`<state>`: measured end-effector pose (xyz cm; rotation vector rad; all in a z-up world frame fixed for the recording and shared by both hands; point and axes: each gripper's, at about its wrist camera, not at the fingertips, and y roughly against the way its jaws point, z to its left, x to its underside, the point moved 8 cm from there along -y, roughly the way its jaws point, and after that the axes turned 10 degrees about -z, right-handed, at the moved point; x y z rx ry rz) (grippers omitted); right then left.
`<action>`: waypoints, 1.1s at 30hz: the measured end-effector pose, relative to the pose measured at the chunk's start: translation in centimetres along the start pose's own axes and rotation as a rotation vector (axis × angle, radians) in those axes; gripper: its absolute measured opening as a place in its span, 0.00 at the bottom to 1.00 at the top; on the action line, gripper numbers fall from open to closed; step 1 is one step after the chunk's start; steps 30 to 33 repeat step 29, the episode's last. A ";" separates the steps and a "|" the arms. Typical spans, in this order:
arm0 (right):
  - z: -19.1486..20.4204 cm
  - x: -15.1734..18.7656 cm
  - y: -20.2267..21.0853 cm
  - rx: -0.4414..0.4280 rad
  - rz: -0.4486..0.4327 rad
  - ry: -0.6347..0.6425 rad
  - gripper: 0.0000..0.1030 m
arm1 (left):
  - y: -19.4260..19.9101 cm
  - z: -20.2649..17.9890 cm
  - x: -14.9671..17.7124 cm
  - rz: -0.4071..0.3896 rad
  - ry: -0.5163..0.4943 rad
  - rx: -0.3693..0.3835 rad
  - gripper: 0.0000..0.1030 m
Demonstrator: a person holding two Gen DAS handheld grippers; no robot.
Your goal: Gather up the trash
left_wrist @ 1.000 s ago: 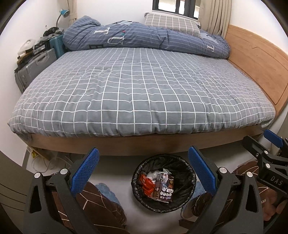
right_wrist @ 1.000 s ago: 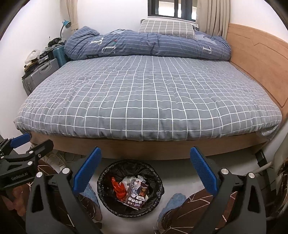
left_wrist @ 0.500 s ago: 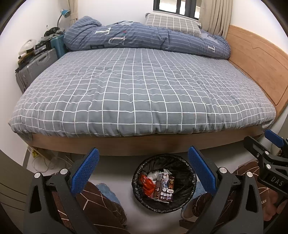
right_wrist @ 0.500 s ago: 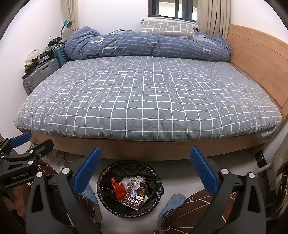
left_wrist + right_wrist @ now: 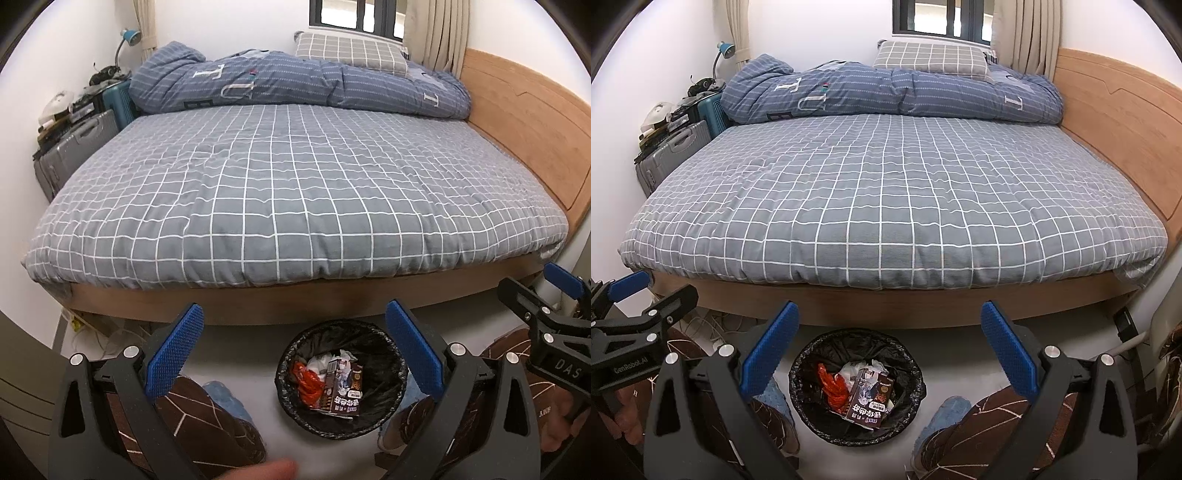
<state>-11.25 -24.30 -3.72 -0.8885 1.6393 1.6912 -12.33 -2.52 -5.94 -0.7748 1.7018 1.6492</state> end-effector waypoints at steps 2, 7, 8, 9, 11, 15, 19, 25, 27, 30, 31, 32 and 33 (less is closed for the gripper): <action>0.0 0.0 0.0 0.000 0.001 -0.001 0.92 | 0.0 0.2 0.0 0.000 0.000 -0.015 0.94; 0.0 0.0 0.0 0.000 0.001 -0.003 0.92 | 0.1 0.3 -0.1 -0.007 -0.002 -0.026 0.94; 0.0 0.0 0.0 0.001 0.001 -0.003 0.92 | 0.1 0.4 -0.1 -0.006 0.003 -0.025 0.94; 0.0 0.0 0.0 0.001 0.001 -0.002 0.92 | 0.0 0.4 0.0 -0.006 0.004 -0.025 0.94; 0.0 0.0 0.0 0.001 0.001 -0.003 0.92 | -0.1 0.3 0.0 -0.002 0.007 -0.025 0.94; -0.1 0.0 0.0 0.001 0.000 -0.003 0.92 | -0.2 0.4 0.1 0.002 0.020 -0.023 0.94; -0.1 0.0 -0.1 0.006 0.004 -0.006 0.92 | -0.1 0.4 0.2 -0.005 0.019 -0.031 0.94; 0.0 -0.1 -0.1 0.006 0.004 -0.008 0.92 | -0.4 0.2 0.3 0.010 0.014 -0.018 0.94; 0.1 -0.1 0.0 0.007 0.001 -0.009 0.92 | -0.4 0.4 0.4 0.011 0.019 -0.028 0.94; 0.2 -0.1 0.1 0.005 0.000 -0.010 0.92 | -0.5 0.6 0.4 0.014 0.025 -0.027 0.94; 0.2 -0.1 0.1 0.005 0.000 -0.010 0.92 | -0.5 0.6 0.4 0.014 0.025 -0.027 0.94; 0.2 -0.1 0.1 0.005 0.000 -0.010 0.92 | -0.5 0.6 0.4 0.014 0.025 -0.027 0.94; 0.2 -0.1 0.1 0.005 0.000 -0.010 0.92 | -0.5 0.6 0.4 0.014 0.025 -0.027 0.94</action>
